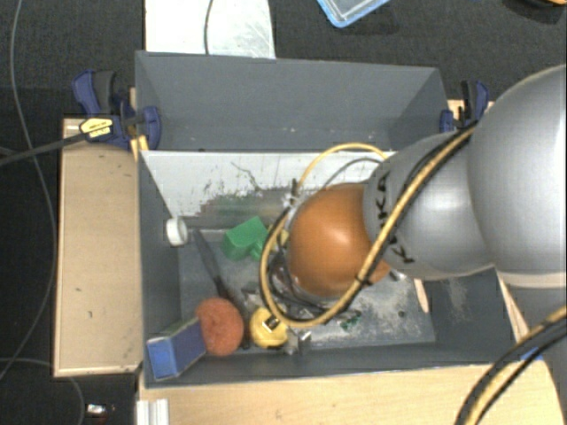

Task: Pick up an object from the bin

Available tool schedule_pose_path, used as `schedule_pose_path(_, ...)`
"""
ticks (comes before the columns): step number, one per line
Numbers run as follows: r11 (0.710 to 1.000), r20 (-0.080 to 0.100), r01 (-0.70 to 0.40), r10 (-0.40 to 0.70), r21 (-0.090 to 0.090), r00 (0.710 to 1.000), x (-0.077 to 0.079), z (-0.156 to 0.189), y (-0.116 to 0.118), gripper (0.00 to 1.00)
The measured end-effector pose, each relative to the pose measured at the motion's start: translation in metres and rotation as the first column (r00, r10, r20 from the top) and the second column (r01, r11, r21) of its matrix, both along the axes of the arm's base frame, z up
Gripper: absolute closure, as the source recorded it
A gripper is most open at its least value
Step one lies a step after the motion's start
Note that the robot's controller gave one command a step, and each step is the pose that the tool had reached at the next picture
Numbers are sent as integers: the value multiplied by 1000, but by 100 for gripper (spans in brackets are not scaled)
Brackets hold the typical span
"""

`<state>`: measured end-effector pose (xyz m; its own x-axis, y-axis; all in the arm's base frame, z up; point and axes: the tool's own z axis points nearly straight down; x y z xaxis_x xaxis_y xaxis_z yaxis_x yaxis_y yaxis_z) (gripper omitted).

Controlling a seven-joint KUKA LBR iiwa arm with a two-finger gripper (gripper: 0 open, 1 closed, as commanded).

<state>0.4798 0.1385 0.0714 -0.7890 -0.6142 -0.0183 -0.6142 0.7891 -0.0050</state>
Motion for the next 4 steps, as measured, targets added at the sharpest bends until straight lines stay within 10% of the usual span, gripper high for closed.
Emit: schedule_pose_path(4,1000,-9,11,-11,0,1000,-2,100,0,100)
